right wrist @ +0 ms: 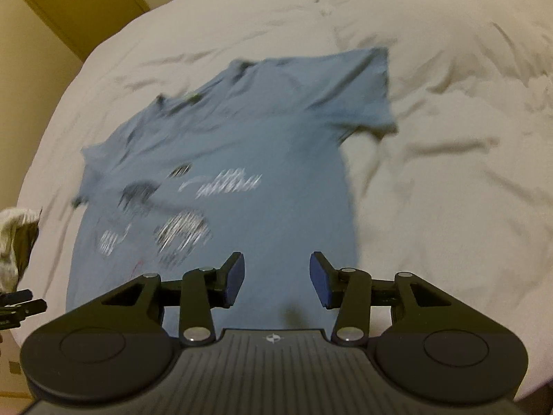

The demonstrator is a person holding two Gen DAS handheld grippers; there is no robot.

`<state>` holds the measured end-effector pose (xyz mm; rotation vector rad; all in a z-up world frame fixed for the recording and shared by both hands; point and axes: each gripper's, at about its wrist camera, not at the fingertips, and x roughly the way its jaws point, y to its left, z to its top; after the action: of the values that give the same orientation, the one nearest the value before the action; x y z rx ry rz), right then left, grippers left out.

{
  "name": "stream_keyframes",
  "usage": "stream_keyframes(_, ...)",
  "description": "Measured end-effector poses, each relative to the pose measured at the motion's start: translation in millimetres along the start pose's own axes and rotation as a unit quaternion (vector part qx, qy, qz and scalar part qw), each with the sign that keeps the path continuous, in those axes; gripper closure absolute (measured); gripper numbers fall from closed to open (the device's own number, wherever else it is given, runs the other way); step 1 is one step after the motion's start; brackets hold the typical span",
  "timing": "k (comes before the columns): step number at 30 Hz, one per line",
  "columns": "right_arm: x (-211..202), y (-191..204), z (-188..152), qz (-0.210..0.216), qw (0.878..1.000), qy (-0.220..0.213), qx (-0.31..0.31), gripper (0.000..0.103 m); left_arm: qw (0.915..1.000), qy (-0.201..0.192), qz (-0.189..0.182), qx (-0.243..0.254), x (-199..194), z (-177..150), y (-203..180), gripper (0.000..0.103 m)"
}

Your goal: Fold clothes

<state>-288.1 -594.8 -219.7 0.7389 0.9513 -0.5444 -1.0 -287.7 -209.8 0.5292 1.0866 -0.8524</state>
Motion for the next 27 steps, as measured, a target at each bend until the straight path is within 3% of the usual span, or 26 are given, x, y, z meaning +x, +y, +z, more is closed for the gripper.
stream_keyframes(8, -3.2, 66.2, -97.6, -0.059, 0.996, 0.037, -0.057, 0.057, 0.9951, 0.018, -0.097, 0.000, -8.3, -83.3, 64.8, 0.042)
stream_keyframes(12, 5.3, 85.0, -133.2, -0.071, 0.989, 0.061, -0.112, 0.056, 0.9909, 0.038, -0.129, 0.010, 9.8, -103.1, 66.3, 0.042)
stream_keyframes(16, 14.9, 92.5, -164.0, -0.092, 0.979, 0.074, -0.164, 0.052, 0.9865, 0.047, -0.154, -0.032, 36.5, -109.8, 74.6, 0.045)
stream_keyframes(18, 17.5, 91.2, -177.8, -0.127, 0.968, 0.072, -0.206, 0.052, 0.9834, 0.047, -0.166, -0.056, 44.2, -109.7, 79.6, 0.052)
stream_keyframes(20, 17.9, 88.2, -190.1, -0.159, 0.952, 0.066, -0.253, 0.047, 0.9805, 0.045, -0.178, -0.068, 46.6, -109.1, 82.6, 0.073)
stream_keyframes(21, 18.2, 85.4, -195.3, -0.172, 0.945, 0.063, -0.272, 0.045, 0.9794, 0.046, -0.183, -0.071, 46.9, -108.8, 83.6, 0.092)
stream_keyframes(22, 19.1, 82.4, -200.5, -0.185, 0.937, 0.061, -0.291, 0.043, 0.9798, 0.047, -0.183, -0.067, 44.2, -108.9, 83.4, 0.103)
stream_keyframes(27, 31.1, 62.2, -222.8, -0.248, 0.895, 0.056, -0.367, 0.043, 0.9823, 0.044, -0.178, -0.038, 19.5, -117.0, 78.9, 0.103)
